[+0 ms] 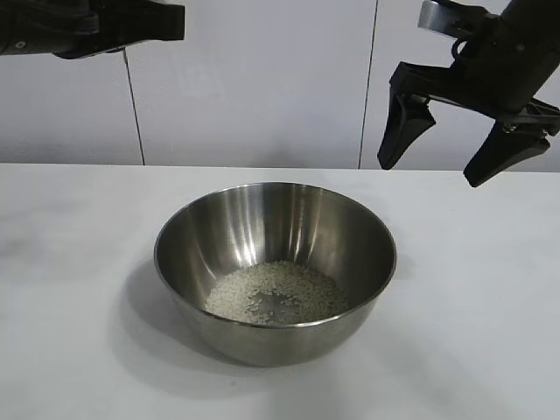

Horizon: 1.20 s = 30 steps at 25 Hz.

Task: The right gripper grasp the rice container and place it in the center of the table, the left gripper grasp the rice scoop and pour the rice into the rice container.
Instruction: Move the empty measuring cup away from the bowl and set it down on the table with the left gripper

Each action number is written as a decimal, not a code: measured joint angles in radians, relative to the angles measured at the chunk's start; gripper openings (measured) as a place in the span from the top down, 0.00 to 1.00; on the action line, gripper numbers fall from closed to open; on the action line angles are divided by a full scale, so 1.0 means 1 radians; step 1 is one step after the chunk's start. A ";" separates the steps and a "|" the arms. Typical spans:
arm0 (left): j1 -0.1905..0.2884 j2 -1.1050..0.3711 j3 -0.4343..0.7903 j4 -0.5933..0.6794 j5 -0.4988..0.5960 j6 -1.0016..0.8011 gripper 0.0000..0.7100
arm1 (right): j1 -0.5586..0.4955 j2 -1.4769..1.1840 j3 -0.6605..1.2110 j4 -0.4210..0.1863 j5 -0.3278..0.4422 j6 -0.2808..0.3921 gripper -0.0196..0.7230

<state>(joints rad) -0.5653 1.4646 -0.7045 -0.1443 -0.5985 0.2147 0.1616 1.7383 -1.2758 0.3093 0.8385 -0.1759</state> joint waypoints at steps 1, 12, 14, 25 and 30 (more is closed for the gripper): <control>0.015 0.000 0.008 0.044 -0.009 -0.048 0.99 | 0.000 0.000 0.000 0.000 0.000 0.000 0.04; 0.287 0.001 0.204 0.353 -0.221 -0.239 0.99 | 0.000 0.000 0.000 0.004 -0.010 0.000 0.04; 0.321 0.024 0.213 0.382 -0.242 -0.239 0.99 | 0.000 0.000 0.000 0.009 -0.018 0.000 0.04; 0.383 0.379 0.213 0.395 -0.529 -0.239 0.99 | 0.000 0.000 0.000 0.016 -0.025 0.000 0.04; 0.386 0.480 0.213 0.395 -0.530 -0.223 0.99 | 0.000 0.000 0.000 0.016 -0.025 0.000 0.04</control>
<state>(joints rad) -0.1791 1.9447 -0.4915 0.2510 -1.1286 -0.0085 0.1616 1.7383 -1.2758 0.3249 0.8133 -0.1759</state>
